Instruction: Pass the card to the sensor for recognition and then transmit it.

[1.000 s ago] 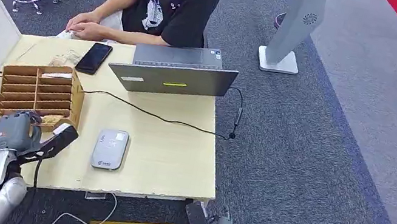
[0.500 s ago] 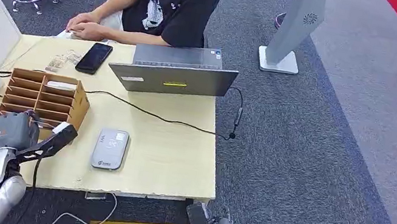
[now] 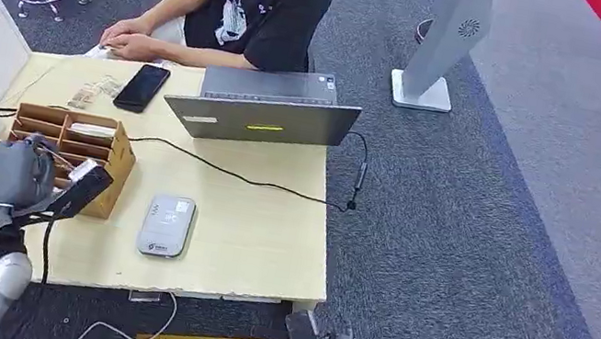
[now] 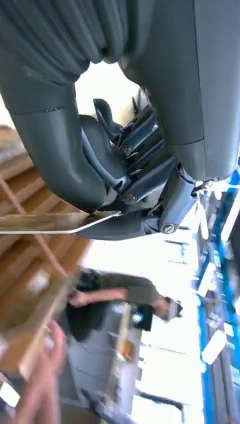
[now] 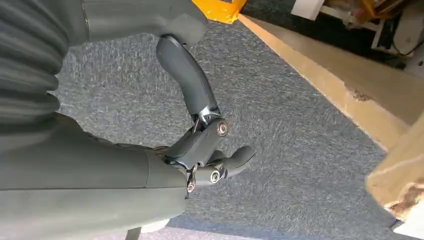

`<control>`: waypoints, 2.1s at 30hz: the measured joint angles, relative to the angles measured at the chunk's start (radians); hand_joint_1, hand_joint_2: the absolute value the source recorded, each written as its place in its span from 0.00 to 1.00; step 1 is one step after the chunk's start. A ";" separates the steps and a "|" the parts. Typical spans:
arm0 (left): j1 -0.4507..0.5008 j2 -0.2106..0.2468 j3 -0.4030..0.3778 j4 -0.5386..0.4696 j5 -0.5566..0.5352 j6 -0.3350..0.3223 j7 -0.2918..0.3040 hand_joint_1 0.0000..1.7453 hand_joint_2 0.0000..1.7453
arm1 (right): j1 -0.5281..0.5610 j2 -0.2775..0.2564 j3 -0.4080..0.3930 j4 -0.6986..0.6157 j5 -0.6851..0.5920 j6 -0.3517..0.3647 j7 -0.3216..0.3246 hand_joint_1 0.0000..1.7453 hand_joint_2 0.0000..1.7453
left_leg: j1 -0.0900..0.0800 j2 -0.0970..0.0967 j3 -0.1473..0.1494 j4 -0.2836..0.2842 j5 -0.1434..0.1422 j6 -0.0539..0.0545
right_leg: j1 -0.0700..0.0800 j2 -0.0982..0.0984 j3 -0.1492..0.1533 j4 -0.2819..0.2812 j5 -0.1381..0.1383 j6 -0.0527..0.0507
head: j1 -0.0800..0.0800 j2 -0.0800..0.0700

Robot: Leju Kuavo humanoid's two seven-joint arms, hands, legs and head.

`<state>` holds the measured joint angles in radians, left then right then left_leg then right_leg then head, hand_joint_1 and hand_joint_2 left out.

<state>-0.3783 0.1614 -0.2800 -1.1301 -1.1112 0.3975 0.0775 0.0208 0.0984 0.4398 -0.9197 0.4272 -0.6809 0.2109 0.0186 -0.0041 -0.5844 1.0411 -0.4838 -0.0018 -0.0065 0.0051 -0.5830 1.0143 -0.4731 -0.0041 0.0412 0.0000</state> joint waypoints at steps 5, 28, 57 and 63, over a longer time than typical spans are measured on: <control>0.035 -0.001 -0.008 -0.178 -0.042 0.015 -0.009 1.00 1.00 | 0.015 -0.007 -0.001 -0.028 0.016 0.000 0.024 0.00 1.00 | 0.000 0.000 0.000 0.000 0.000 0.000 | 0.000 0.000 0.000 0.000 0.000 0.000 | 0.000 0.000; -0.047 0.161 0.061 -0.303 -0.083 -0.024 0.055 1.00 1.00 | 0.035 -0.021 -0.018 -0.047 0.058 0.000 0.018 0.00 1.00 | 0.001 0.000 0.000 0.000 0.000 0.000 | 0.000 0.000 0.000 0.000 0.000 0.000 | 0.000 0.000; -0.063 0.134 0.109 -0.249 -0.013 0.026 0.041 0.00 1.00 | 0.033 -0.021 -0.052 -0.043 0.078 0.000 -0.006 0.00 1.00 | 0.000 0.000 0.000 0.000 0.000 0.000 | 0.000 0.000 0.000 0.000 0.000 0.000 | 0.000 0.000; -0.031 0.128 0.123 -0.258 0.005 0.051 0.026 0.00 1.00 | 0.033 -0.021 -0.057 -0.037 0.084 0.000 0.005 0.00 1.00 | 0.000 0.000 0.000 0.000 0.000 0.000 | 0.000 0.000 0.000 0.000 0.000 0.000 | 0.000 0.000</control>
<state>-0.4091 0.2892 -0.1568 -1.3878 -1.1059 0.4482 0.1030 0.0540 0.0774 0.3830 -0.9567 0.5116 -0.6809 0.2155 0.0189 -0.0039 -0.5841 1.0409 -0.4836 -0.0019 -0.0064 0.0054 -0.5828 1.0146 -0.4730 -0.0041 0.0416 0.0000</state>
